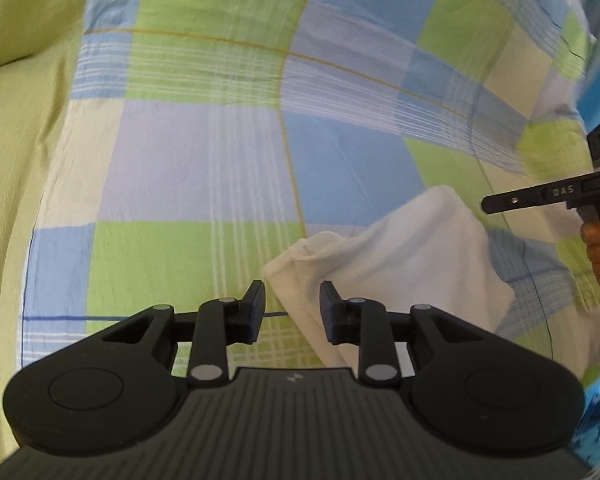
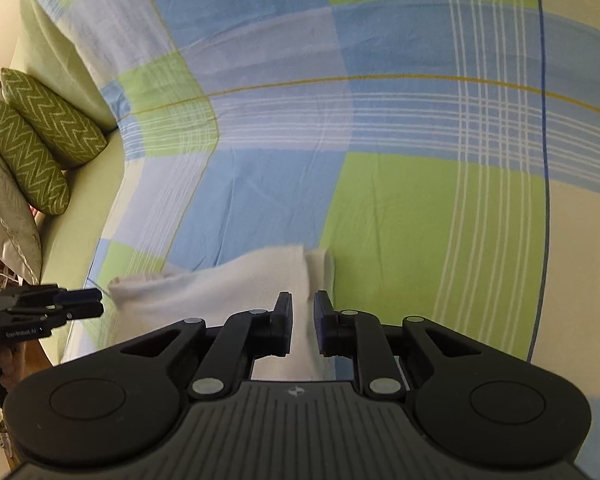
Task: Fold clothes
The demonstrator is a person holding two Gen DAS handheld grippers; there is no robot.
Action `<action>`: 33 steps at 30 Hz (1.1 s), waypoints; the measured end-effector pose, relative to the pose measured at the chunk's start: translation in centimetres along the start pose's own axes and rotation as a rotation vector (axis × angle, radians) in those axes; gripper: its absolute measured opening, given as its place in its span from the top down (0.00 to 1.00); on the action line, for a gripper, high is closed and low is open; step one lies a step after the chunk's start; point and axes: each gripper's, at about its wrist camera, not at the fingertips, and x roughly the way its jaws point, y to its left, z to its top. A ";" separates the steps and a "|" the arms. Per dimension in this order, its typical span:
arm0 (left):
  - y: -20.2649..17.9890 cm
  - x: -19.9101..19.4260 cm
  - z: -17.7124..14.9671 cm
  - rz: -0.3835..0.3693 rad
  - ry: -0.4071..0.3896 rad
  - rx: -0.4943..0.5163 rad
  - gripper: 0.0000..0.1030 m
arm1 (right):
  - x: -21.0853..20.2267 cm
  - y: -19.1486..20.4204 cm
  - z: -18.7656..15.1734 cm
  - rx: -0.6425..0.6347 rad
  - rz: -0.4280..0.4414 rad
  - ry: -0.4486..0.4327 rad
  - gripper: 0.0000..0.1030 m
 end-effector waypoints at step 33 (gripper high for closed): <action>3.7 2.5 -8.4 -0.360 -0.089 -0.053 0.98 | -1.7 10.9 -21.8 -0.431 -0.391 -0.438 0.70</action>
